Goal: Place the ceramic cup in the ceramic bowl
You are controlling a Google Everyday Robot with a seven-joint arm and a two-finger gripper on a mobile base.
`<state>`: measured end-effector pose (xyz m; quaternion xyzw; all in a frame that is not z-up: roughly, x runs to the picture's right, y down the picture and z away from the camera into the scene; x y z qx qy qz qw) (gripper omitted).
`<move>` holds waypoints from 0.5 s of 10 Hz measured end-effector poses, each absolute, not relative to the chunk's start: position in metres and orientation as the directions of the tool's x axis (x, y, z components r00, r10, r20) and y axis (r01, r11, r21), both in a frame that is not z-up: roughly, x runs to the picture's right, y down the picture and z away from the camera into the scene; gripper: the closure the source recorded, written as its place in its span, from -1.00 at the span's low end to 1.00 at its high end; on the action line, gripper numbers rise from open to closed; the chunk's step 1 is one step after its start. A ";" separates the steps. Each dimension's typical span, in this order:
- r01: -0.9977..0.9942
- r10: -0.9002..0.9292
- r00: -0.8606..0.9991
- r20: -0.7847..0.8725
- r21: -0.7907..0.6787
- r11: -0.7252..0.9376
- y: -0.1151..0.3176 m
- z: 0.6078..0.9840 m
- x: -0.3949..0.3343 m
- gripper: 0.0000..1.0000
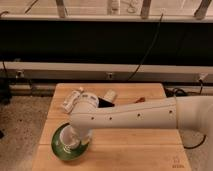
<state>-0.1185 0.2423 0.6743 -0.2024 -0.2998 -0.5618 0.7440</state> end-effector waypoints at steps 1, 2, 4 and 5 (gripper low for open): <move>0.955 -0.711 0.196 0.675 0.032 0.294 0.243 0.675 -0.118 0.81; 0.953 -0.707 0.204 0.677 0.028 0.302 0.243 0.677 -0.116 0.85; 0.956 -0.708 0.187 0.681 0.041 0.292 0.244 0.678 -0.119 0.57; 0.955 -0.706 0.186 0.684 0.043 0.293 0.245 0.679 -0.121 0.34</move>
